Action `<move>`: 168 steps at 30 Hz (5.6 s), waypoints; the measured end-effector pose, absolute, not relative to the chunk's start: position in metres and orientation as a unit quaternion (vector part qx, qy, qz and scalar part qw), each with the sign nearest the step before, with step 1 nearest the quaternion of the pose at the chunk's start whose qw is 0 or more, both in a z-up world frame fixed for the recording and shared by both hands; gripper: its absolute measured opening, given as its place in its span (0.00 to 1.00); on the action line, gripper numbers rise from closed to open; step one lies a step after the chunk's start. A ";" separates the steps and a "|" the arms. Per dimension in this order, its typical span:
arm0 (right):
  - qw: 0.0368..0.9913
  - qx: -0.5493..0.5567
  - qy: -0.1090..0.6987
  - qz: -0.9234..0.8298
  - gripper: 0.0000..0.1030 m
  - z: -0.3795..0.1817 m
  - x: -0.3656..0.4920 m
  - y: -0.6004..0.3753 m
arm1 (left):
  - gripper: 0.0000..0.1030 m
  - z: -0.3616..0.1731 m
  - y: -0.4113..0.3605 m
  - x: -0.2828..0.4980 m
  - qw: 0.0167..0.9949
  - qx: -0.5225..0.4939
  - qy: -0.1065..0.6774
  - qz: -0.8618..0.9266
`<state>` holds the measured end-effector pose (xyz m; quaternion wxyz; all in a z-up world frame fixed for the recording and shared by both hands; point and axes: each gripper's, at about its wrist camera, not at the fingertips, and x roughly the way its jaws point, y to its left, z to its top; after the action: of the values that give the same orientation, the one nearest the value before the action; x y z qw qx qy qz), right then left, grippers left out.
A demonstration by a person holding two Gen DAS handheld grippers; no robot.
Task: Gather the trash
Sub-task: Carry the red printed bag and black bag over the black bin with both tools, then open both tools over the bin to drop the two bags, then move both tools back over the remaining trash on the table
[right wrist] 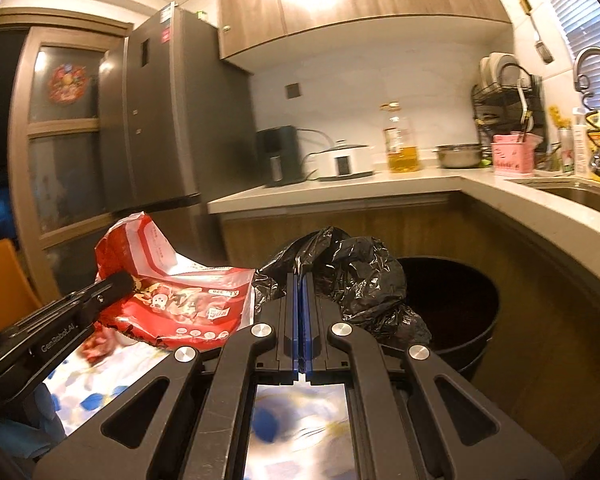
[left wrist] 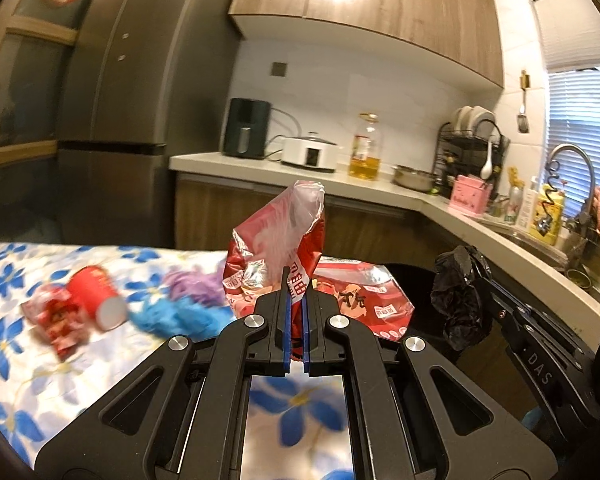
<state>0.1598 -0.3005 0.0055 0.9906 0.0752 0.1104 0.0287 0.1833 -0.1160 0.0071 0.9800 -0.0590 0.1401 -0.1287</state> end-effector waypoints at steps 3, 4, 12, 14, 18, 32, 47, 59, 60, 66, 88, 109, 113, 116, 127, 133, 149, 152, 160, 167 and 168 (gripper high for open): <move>0.991 0.073 0.107 0.011 0.03 0.008 0.165 -0.316 | 0.02 0.011 -0.137 0.193 0.978 -0.055 0.138 -0.146; 0.992 0.072 0.106 0.006 0.03 0.009 0.166 -0.319 | 0.02 0.012 -0.145 0.197 0.978 -0.052 0.135 -0.151; 0.991 0.076 0.103 -0.028 0.03 0.012 0.180 -0.350 | 0.02 0.015 -0.190 0.222 0.973 -0.041 0.136 -0.180; 0.991 0.075 0.102 -0.035 0.03 0.012 0.183 -0.355 | 0.02 0.016 -0.199 0.227 0.972 -0.039 0.137 -0.185; 0.991 0.077 0.103 -0.041 0.03 0.011 0.189 -0.364 | 0.02 0.015 -0.212 0.235 0.971 -0.036 0.137 -0.194; 0.991 0.079 0.099 -0.048 0.03 0.013 0.198 -0.375 | 0.02 0.009 -0.226 0.252 0.968 -0.035 0.143 -0.205; 0.990 0.082 0.104 -0.044 0.03 0.010 0.209 -0.376 | 0.02 0.001 -0.234 0.269 0.965 -0.039 0.155 -0.208; 0.990 0.085 0.105 -0.041 0.03 0.007 0.219 -0.381 | 0.03 -0.007 -0.251 0.283 0.962 -0.035 0.163 -0.218; 0.990 0.085 0.106 -0.040 0.03 0.007 0.219 -0.381 | 0.03 -0.009 -0.252 0.284 0.961 -0.035 0.165 -0.218; 0.989 0.085 0.118 -0.041 0.03 0.003 0.228 -0.383 | 0.03 -0.014 -0.256 0.289 0.959 -0.033 0.172 -0.224; 0.985 0.095 0.134 -0.054 0.24 -0.004 0.236 -0.392 | 0.52 -0.022 -0.246 0.294 0.960 -0.037 0.173 -0.219; 0.985 0.096 0.128 -0.071 0.76 -0.010 0.194 -0.372 | 0.94 -0.019 -0.184 0.239 0.980 -0.033 0.159 -0.116; 0.984 0.099 0.137 -0.065 0.76 -0.013 0.188 -0.364 | 0.94 -0.022 -0.171 0.224 0.980 -0.039 0.163 -0.109; 0.984 0.094 0.135 -0.062 0.76 -0.013 0.182 -0.357 | 0.94 -0.026 -0.163 0.216 0.980 -0.033 0.169 -0.100; 0.985 0.099 0.136 -0.044 0.76 -0.015 0.171 -0.326 | 0.94 -0.029 -0.116 0.190 0.983 -0.056 0.166 -0.061; 0.985 0.099 0.140 -0.018 0.76 -0.018 0.175 -0.298 | 0.94 -0.032 -0.082 0.179 0.985 -0.061 0.160 -0.027; 0.980 0.080 0.162 0.077 0.76 -0.038 0.204 -0.200 | 0.94 -0.053 0.039 0.171 0.977 -0.090 0.164 0.106; 0.980 0.074 0.165 0.089 0.76 -0.042 0.210 -0.183 | 0.94 -0.054 0.062 0.179 0.974 -0.096 0.160 0.130; 0.978 0.067 0.164 0.109 0.76 -0.044 0.232 -0.146 | 0.94 -0.058 0.108 0.212 0.965 -0.123 0.162 0.165; 0.978 0.056 0.172 0.109 0.76 -0.053 0.259 -0.125 | 0.72 -0.072 0.126 0.241 0.955 -0.153 0.207 0.144; 0.977 0.055 0.174 0.108 0.76 -0.055 0.262 -0.123 | 0.66 -0.075 0.128 0.243 0.953 -0.158 0.215 0.141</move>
<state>0.2617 -0.1234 -0.0548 0.9771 0.0552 0.1744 0.1084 0.2433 0.1284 -0.0754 0.9534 -0.1583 0.2145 0.1411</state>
